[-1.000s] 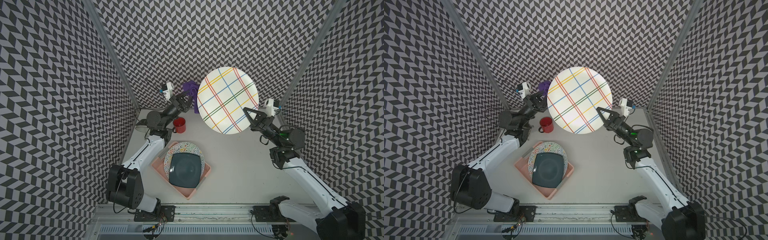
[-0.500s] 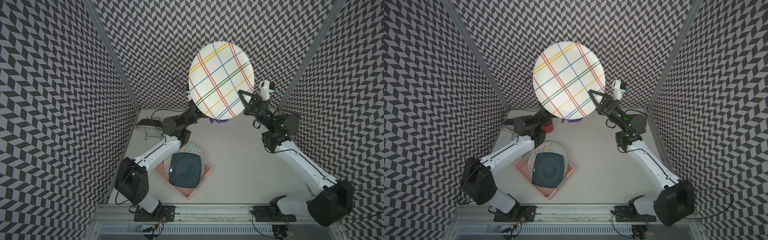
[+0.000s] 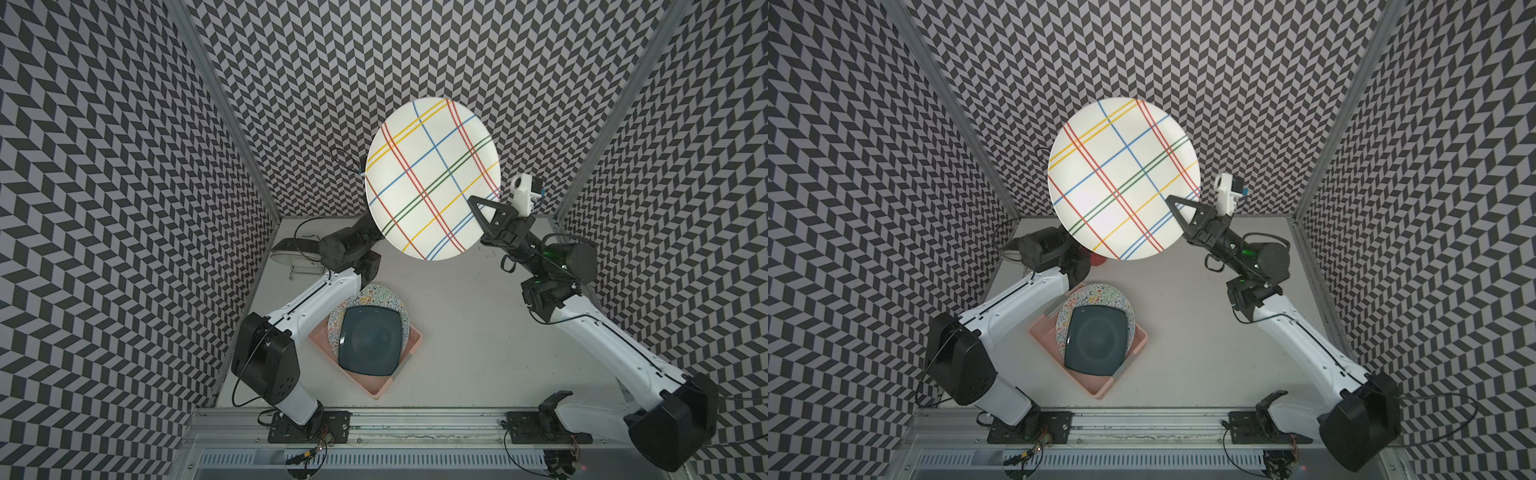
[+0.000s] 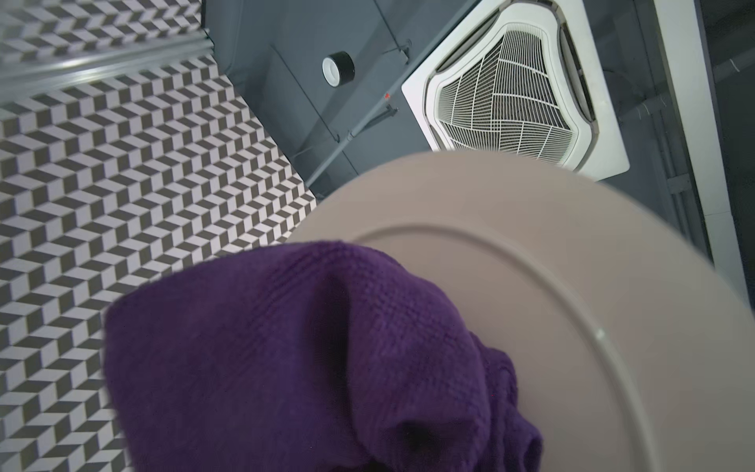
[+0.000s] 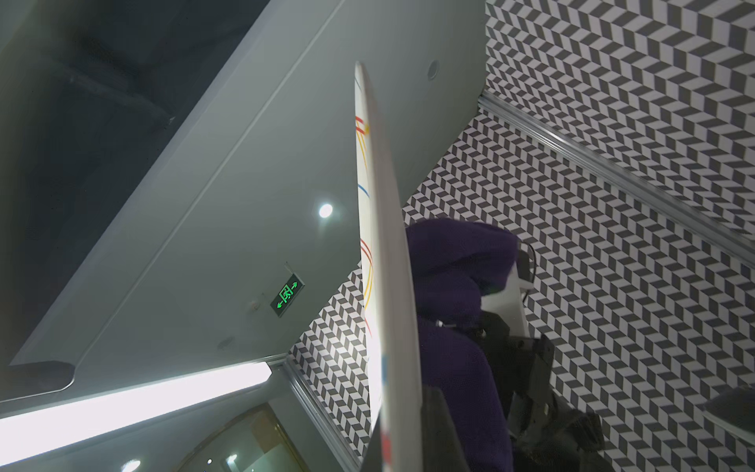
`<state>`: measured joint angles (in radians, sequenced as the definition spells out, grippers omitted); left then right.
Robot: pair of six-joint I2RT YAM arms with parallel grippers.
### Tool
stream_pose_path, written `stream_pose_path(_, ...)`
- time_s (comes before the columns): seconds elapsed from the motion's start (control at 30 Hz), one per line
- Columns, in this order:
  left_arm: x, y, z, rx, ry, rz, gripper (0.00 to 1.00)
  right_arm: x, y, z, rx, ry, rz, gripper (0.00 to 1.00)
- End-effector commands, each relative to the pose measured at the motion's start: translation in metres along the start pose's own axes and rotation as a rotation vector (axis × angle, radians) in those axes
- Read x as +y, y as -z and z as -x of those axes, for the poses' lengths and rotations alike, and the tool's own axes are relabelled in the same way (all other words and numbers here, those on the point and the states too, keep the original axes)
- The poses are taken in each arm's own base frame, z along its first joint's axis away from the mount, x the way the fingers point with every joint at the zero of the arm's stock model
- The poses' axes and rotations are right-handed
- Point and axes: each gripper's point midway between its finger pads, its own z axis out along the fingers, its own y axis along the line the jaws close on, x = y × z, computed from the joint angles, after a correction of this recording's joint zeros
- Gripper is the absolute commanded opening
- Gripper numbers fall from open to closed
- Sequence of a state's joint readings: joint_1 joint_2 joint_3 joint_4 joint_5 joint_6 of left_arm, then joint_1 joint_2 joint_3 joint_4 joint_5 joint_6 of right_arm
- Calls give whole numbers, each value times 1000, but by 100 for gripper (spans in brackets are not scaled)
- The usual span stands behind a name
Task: Wipe the wet plate dry
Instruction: Wipe the plate with towel.
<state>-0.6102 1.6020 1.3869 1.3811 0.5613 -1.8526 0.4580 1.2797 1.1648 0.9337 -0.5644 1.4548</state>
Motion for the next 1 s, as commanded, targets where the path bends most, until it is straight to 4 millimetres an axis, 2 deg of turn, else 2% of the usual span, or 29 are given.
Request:
stream_pose_path(0.0, -26, -13, -38, 132, -58, -65, 0, -23, -7, 53, -141, 46, -62, 0)
stream_pose_path(0.1, -33, -4, -36, 114, -94, -40, 0, -25, 6, 85, -204, 80, -86, 0)
stream_pose_path(0.2, -41, 8, -27, 97, -162, 4, 0, -36, 31, 102, -246, 107, -167, 0)
stream_pose_path(0.27, -32, 18, -21, 102, -223, 86, 0, -43, 51, 108, -279, 119, -229, 0)
stream_pose_path(0.33, -12, 33, -13, 103, -311, 228, 0, -54, 69, 109, -306, 130, -305, 0)
stream_pose_path(0.47, 41, 58, 5, 129, -560, 627, 0, -70, 81, 95, -261, 185, -421, 0)
stream_pose_path(0.53, 72, 80, 16, 149, -649, 871, 0, -78, 82, 84, -218, 181, -452, 0)
stream_pose_path(0.6, 96, 102, 31, 155, -725, 1059, 0, -78, 79, 73, -186, 179, -444, 0)
stream_pose_path(0.77, 148, 139, 38, 287, -822, 1285, 0, -68, 60, 53, -118, 216, -402, 0)
stream_pose_path(0.83, 156, 147, 46, 298, -862, 1353, 0, -63, 52, 45, -83, 233, -383, 0)
stream_pose_path(0.9, 155, 153, 58, 280, -910, 1410, 0, -61, 44, 27, -25, 238, -360, 0)
stream_pose_path(0.93, 155, 149, 59, 290, -926, 1404, 0, -59, 41, 15, 11, 233, -341, 0)
stream_pose_path(0.97, 159, 137, 50, 345, -935, 1366, 0, -58, 39, 4, 23, 216, -334, 0)
